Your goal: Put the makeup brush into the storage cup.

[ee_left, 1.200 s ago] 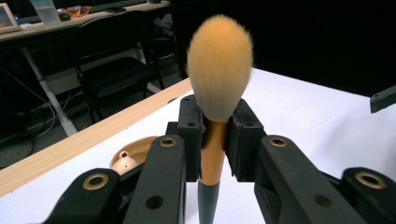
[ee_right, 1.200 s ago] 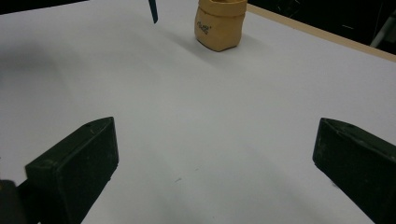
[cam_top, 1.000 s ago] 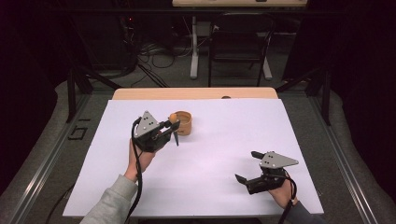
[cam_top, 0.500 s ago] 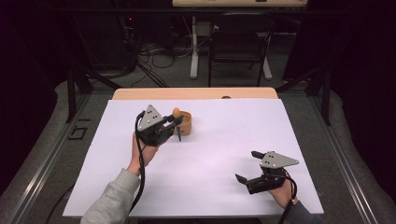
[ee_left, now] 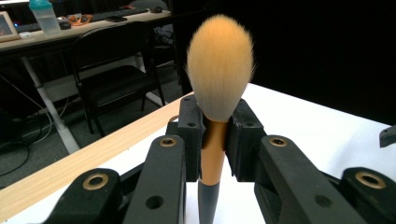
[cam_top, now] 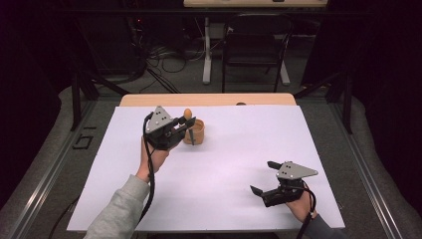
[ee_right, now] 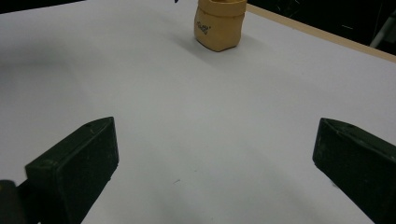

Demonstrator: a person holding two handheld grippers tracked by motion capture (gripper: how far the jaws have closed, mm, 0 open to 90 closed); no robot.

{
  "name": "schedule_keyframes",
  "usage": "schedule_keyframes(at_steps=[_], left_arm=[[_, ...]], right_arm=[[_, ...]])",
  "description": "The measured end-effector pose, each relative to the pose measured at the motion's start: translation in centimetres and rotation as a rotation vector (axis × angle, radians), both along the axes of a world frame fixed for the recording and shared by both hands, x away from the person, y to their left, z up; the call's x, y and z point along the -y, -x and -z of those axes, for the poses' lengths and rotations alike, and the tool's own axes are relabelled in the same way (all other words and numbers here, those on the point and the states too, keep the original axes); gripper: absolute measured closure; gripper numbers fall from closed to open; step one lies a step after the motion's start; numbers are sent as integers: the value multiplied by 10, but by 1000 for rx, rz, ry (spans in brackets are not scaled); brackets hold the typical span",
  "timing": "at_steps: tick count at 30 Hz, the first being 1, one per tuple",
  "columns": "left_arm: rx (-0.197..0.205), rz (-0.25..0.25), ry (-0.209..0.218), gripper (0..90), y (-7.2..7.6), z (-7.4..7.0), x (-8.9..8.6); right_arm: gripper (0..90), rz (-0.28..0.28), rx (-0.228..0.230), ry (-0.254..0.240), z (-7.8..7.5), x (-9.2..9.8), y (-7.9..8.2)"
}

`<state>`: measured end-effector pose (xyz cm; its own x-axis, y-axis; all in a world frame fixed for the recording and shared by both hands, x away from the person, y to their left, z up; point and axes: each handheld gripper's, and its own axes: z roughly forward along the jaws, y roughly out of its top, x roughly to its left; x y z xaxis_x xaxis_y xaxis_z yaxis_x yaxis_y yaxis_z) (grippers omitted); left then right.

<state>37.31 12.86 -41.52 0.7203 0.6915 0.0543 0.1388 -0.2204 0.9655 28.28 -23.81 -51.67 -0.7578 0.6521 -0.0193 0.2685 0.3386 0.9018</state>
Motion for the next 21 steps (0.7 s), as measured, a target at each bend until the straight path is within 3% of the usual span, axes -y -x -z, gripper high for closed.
schedule_keyframes(at_steps=[21], left_arm=[[-4,-12,26,783,-16,-10,6]], right_arm=[[0,9,3,6,0,1,-1]])
